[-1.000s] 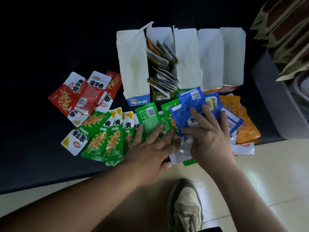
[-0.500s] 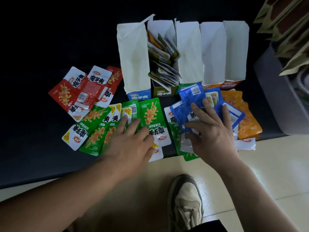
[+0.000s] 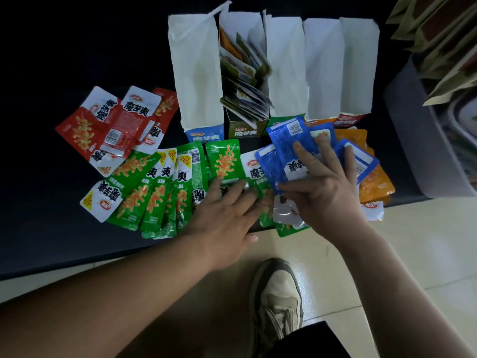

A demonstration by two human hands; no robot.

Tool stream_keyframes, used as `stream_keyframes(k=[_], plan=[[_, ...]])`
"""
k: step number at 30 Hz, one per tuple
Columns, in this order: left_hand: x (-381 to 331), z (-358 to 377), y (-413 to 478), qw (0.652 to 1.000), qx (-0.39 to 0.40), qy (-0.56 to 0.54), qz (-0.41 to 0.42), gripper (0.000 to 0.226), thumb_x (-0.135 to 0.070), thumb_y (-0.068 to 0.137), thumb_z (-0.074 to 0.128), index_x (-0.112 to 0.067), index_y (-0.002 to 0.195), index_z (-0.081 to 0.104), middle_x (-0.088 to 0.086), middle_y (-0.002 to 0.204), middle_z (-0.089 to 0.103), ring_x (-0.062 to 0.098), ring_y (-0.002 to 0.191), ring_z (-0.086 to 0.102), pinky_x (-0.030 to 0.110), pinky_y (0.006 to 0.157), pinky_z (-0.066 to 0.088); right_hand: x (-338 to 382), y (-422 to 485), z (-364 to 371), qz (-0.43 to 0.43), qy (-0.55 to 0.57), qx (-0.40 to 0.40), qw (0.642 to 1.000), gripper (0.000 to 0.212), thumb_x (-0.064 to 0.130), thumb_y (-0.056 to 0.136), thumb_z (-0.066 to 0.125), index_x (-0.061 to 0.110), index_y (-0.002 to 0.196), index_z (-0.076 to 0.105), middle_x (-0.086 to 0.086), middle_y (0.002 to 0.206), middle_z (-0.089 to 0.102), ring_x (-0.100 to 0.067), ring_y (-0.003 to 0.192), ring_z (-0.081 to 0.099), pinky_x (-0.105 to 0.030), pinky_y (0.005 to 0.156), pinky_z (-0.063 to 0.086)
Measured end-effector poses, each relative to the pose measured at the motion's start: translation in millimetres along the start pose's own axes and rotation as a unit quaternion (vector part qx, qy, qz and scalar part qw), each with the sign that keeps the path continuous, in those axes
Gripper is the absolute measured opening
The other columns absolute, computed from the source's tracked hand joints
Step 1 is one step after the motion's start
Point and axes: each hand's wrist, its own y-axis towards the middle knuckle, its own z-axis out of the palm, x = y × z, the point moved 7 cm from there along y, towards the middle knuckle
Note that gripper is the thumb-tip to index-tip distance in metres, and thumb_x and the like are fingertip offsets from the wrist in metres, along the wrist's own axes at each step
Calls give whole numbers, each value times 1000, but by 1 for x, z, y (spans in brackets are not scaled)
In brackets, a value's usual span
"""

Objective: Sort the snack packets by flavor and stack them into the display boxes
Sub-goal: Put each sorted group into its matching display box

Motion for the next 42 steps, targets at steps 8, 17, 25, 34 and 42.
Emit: stream_keyframes(k=[8, 17, 25, 34, 42], plan=[[15, 0, -24, 998, -59, -22, -14, 68, -57, 97, 36, -6, 124, 72, 13, 145, 58, 35, 147, 40, 58, 121, 33, -3, 0, -1, -5, 16, -18, 1000, 22, 20, 77, 89, 33, 93, 83, -5, 153, 55, -43, 151, 34, -74, 119, 15], [-21, 2, 2, 988, -103, -78, 87, 76, -38, 97, 57, -25, 162, 22, 9, 168, 24, 31, 152, 25, 46, 125, 22, -6, 2, -2, -15, 27, -11, 999, 24, 21, 76, 89, 34, 95, 83, -6, 152, 55, -42, 150, 36, -74, 118, 17], [-9, -6, -4, 998, -54, -4, 27, 71, -24, 106, 35, -19, 165, -3, 6, 174, 2, 32, 159, 2, 49, 129, -4, -3, 2, 1, -2, 0, 52, 999, 28, 35, 72, 92, 39, 97, 82, -2, 159, 48, -38, 156, 25, -72, 120, 14], [-6, -7, -10, 999, -46, -15, 3, 81, -63, 103, 30, -13, 164, 10, 12, 173, 4, 32, 159, -8, 54, 127, -7, 9, 4, 4, 11, -24, 74, 997, 21, 29, 78, 87, 42, 94, 81, -1, 160, 47, -38, 158, 18, -70, 122, -1], [21, 10, -21, 997, -80, -16, -10, 67, -55, 98, 49, -13, 151, 48, 10, 138, 57, 36, 147, 40, 56, 125, 26, 7, 4, 4, 26, -33, 86, 995, 38, 12, 71, 89, 40, 96, 80, -2, 161, 45, -39, 158, 17, -76, 119, -1]])
